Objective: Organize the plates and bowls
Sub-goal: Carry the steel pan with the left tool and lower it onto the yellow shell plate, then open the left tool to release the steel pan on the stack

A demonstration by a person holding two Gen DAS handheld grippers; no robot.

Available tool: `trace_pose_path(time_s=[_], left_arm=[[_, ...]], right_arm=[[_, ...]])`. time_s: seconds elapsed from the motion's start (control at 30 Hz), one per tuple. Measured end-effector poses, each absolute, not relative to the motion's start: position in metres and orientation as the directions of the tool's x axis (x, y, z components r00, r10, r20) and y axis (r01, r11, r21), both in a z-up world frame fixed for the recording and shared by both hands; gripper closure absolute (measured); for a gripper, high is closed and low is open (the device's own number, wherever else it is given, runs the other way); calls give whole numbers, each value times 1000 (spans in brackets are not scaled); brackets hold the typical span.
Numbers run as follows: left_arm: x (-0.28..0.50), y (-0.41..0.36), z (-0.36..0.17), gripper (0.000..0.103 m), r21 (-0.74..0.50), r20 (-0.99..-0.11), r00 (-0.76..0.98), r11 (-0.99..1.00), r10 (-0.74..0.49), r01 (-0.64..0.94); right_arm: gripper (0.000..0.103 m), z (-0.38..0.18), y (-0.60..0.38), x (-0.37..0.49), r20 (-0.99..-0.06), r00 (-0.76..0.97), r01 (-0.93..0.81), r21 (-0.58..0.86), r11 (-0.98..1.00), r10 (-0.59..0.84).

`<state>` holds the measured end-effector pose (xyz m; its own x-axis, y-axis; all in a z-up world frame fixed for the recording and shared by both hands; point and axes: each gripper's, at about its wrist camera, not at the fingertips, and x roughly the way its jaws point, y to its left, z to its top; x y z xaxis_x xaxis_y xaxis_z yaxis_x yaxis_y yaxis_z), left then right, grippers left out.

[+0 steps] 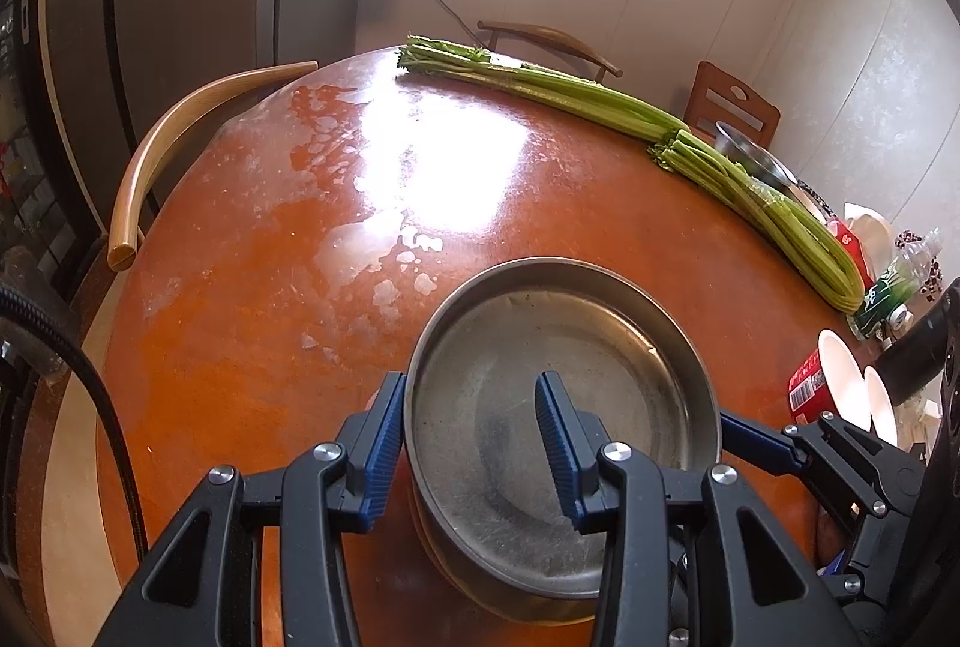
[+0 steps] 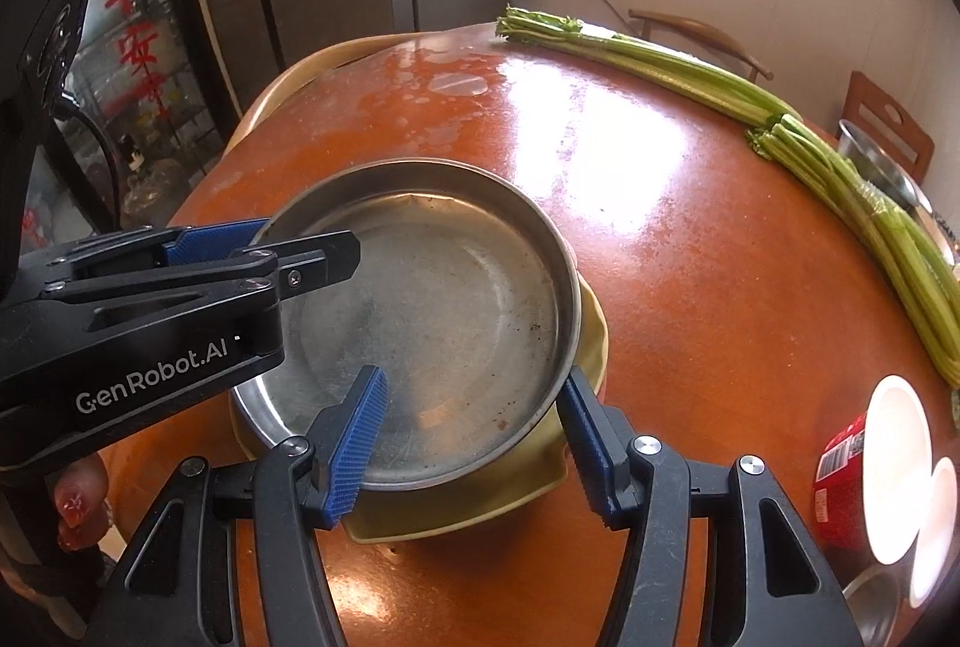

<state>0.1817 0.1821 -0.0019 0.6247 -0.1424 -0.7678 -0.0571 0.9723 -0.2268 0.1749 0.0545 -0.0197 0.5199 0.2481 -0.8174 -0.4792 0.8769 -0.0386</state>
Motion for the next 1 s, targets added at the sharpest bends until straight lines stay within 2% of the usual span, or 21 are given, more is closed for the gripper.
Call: trace_pose_path(time_s=[0.43, 1.0], left_arm=[[170, 184, -6, 60, -238, -771, 619, 969, -151, -60], [158, 193, -8, 60, -264, -770, 617, 962, -164, -73]], right_arm=[[42, -26, 60, 176, -798, 566, -489, -125, 863, 205], [42, -27, 62, 168, -803, 562, -501, -143, 854, 195]])
